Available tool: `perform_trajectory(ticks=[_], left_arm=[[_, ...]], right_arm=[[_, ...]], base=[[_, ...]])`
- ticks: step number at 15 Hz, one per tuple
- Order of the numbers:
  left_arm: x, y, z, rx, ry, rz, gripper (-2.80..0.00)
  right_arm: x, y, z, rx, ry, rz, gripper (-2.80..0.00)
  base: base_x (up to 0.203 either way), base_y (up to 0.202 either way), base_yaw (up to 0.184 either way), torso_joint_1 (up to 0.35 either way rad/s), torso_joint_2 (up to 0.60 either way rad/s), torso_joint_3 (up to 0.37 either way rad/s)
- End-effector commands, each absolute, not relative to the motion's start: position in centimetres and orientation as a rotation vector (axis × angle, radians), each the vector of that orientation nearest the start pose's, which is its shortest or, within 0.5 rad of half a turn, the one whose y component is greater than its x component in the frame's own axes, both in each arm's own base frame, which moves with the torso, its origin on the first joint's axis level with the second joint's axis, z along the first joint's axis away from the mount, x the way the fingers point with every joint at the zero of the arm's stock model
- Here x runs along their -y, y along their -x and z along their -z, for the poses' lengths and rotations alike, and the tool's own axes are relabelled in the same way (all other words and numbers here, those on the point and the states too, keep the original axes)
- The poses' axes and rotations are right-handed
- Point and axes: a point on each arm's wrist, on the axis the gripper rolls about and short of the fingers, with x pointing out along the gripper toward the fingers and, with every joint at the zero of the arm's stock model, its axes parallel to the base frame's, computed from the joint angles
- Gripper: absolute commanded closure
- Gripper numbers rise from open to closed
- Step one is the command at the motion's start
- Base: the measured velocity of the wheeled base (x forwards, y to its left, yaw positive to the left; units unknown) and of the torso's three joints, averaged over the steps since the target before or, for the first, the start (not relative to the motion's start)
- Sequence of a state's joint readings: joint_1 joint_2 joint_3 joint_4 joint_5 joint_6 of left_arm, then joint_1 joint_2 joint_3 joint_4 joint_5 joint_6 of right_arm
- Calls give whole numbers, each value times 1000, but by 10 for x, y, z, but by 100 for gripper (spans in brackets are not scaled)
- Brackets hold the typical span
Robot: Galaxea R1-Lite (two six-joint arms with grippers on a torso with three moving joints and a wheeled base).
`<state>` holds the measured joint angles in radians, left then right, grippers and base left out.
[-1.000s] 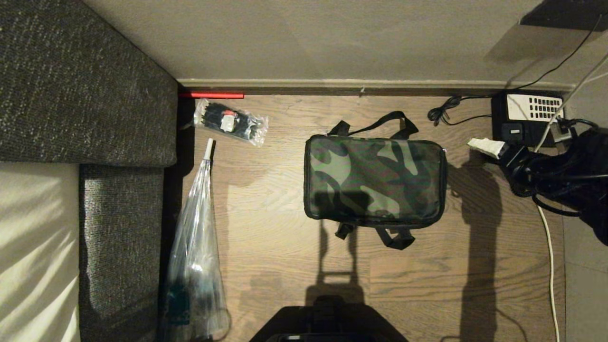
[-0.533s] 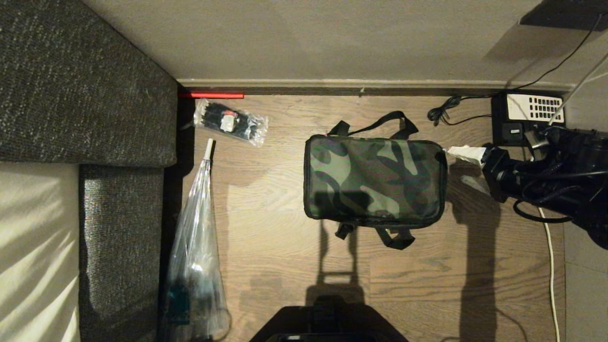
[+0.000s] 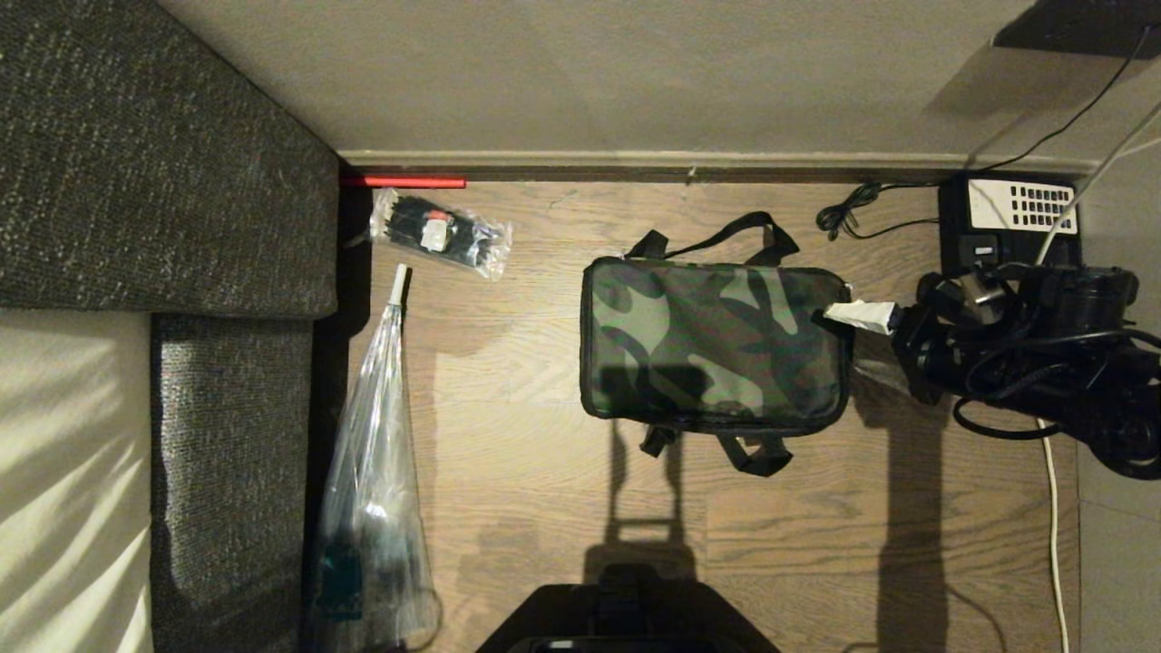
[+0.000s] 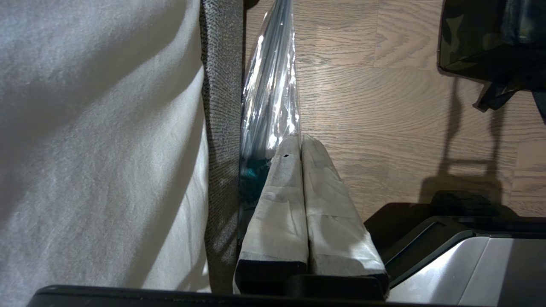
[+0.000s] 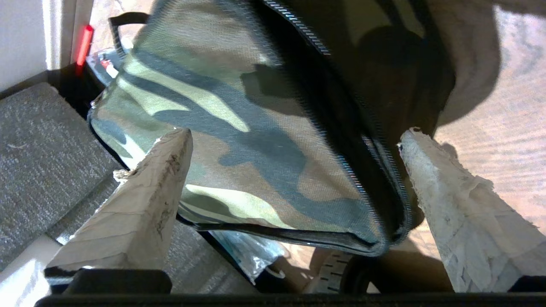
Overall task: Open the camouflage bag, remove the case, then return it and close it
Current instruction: Open the top of the storage box
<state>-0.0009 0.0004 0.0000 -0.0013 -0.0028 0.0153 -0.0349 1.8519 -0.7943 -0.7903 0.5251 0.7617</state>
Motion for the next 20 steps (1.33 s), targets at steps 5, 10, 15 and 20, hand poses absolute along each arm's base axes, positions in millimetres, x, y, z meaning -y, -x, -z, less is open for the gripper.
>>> perform_trajectory(ticks=[5, 10, 15, 20], left_arm=[[0, 23, -76, 2, -16, 5, 0], [0, 23, -76, 2, -15, 5, 0], [0, 23, -76, 2, -15, 5, 0], [0, 23, -76, 2, -15, 5, 0]], right_arm=[[-11, -330, -141, -566, -863, -429, -280], [-20, -331, -141, -587, -885, -446, -280], [-24, -339, -154, -574, -1036, -443, -280], [-23, -335, -175, -539, -1114, -450, -280]], base=[[0, 0, 0, 0, 0, 0], [0, 0, 0, 0, 0, 0], [0, 0, 0, 0, 0, 0], [0, 0, 0, 0, 0, 0]])
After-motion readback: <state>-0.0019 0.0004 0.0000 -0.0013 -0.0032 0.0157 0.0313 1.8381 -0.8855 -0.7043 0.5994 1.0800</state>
